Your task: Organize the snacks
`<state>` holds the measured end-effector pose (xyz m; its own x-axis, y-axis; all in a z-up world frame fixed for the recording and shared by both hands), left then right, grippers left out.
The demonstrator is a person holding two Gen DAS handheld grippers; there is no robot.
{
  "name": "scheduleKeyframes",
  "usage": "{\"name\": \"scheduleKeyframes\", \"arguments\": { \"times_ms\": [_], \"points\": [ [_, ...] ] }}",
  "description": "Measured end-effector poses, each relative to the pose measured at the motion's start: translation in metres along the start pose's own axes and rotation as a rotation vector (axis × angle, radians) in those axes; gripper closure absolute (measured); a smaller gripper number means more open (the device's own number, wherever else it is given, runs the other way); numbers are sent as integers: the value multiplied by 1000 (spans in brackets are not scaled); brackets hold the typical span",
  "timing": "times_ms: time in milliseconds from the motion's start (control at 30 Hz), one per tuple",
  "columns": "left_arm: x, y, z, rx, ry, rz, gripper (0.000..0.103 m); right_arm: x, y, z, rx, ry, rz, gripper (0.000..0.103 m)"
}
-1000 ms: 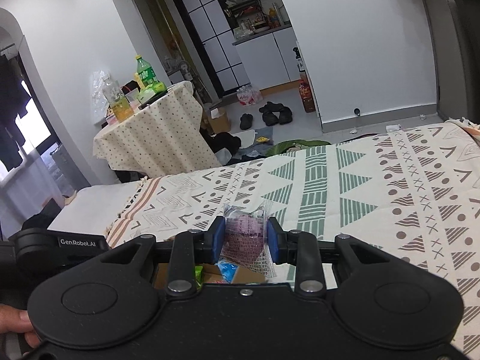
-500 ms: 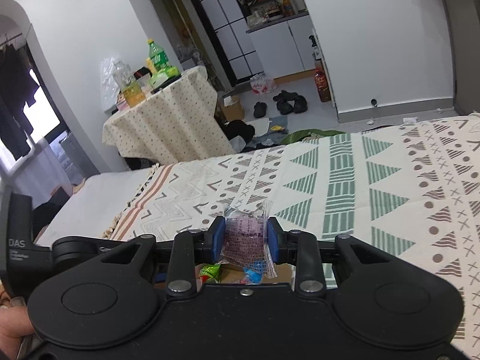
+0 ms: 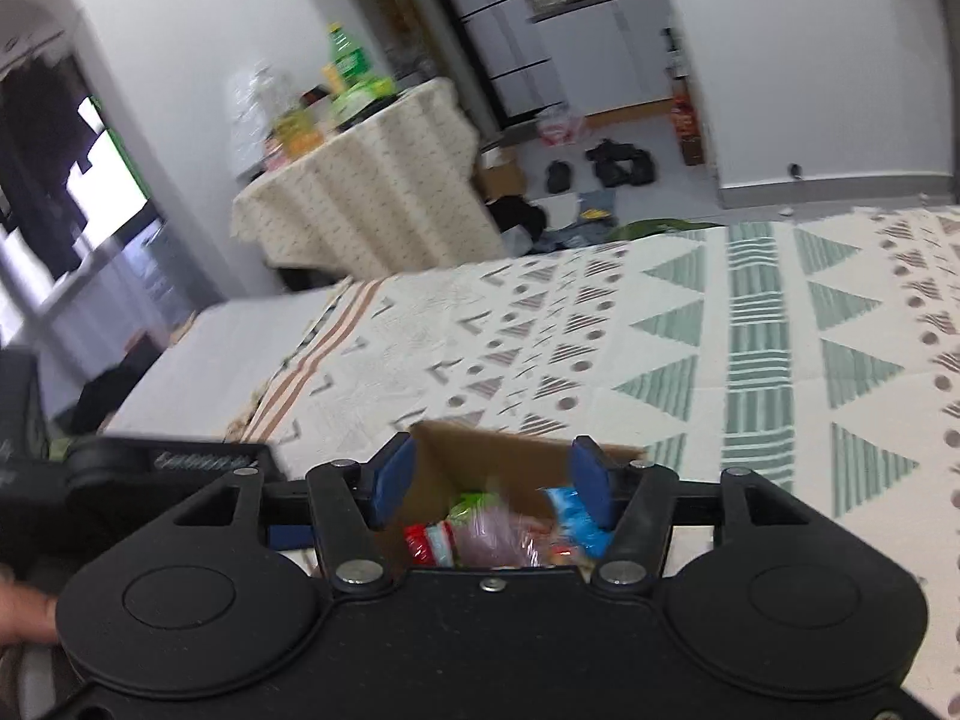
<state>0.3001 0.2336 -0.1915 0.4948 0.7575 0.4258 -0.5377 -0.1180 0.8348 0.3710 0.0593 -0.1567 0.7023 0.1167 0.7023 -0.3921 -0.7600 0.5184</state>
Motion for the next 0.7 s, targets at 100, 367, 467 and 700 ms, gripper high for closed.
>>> {"name": "scheduleKeyframes", "arguments": {
  "times_ms": [100, 367, 467, 700],
  "points": [
    [-3, 7, 2, 2, -27, 7, 44, 0, 17, 8, -47, -5, 8, 46],
    [-19, 34, 15, -24, -116, -19, 24, -14, 72, 9, -109, -45, 8, 46],
    [-25, 46, 18, -13, -149, -15, 22, -18, 98, 6, -141, -48, -8, 46],
    [-43, 73, 22, 28, -210, -13, 18, -18, 147, 6, -169, -39, -6, 45]
  ]
}}
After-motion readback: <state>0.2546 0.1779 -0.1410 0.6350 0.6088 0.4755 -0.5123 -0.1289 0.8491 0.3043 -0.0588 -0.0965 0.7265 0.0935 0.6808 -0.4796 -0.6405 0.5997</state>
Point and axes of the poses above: each gripper's, at about its wrist camera, not at the fingertips, and y roughly against the way its jaws point, z to its right, x to its top, the point moved 9 cm from there along -y, roughly the way its jaws point, and after that the axes turned 8 degrees about x, right-handed, at the moved point
